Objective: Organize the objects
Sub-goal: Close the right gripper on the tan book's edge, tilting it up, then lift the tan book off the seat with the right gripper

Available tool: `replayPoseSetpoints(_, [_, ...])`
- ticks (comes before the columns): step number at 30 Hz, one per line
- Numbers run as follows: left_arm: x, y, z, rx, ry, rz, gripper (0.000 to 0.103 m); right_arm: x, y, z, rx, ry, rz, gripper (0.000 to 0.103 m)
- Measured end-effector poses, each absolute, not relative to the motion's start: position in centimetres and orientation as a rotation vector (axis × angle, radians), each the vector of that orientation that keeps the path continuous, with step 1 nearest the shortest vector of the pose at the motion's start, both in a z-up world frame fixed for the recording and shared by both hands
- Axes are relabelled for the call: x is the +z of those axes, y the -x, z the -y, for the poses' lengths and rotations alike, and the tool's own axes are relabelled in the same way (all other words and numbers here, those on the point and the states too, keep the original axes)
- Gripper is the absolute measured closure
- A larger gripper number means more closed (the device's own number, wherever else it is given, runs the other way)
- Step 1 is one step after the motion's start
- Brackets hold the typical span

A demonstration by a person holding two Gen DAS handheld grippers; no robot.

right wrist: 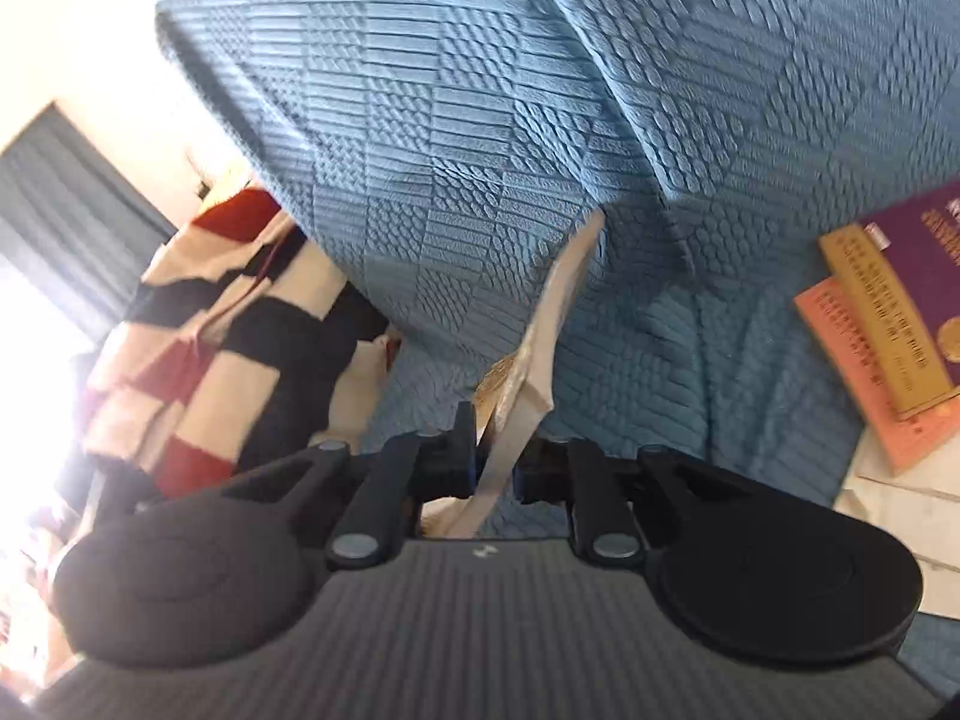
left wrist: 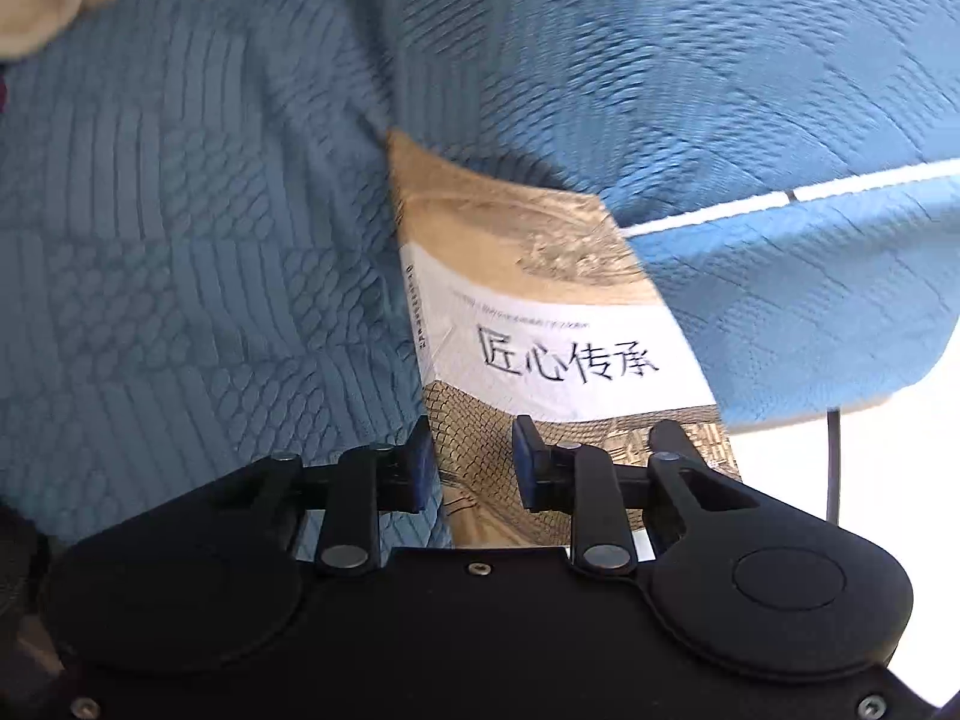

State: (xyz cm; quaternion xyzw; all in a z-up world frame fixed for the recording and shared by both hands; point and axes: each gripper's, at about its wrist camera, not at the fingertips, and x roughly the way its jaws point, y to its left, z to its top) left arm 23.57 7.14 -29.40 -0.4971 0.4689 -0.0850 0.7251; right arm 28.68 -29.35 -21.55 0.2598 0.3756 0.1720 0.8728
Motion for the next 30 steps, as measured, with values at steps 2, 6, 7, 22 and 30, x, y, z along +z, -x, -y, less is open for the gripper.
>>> replayPoseSetpoints(2, [-28.3, -22.5, -7.2, -0.202, 1.056, -1.023, 0.08, -20.8, -27.7, 29.1, 0.356, -0.526, -0.78, 0.088])
replayPoseSetpoints(6, [-26.2, -21.2, -7.0, -0.228, 1.022, -1.004, 0.084, -19.5, -25.4, 28.9, 0.348, -0.513, -0.78, 0.087])
replayPoseSetpoints(7, [-25.7, -20.9, -7.0, -0.238, 1.019, -1.0, 0.084, -19.2, -24.9, 29.1, 0.344, -0.524, -0.782, 0.087])
replayPoseSetpoints(22, [-20.1, -15.9, -5.5, -0.357, 0.943, -0.996, 0.084, -14.6, -18.0, 30.8, 0.289, -0.615, -0.745, 0.086])
replayPoseSetpoints(30, [-20.2, -16.4, -5.4, -0.359, 0.911, -1.002, 0.084, -15.5, -17.1, 30.9, 0.272, -0.644, -0.712, 0.086])
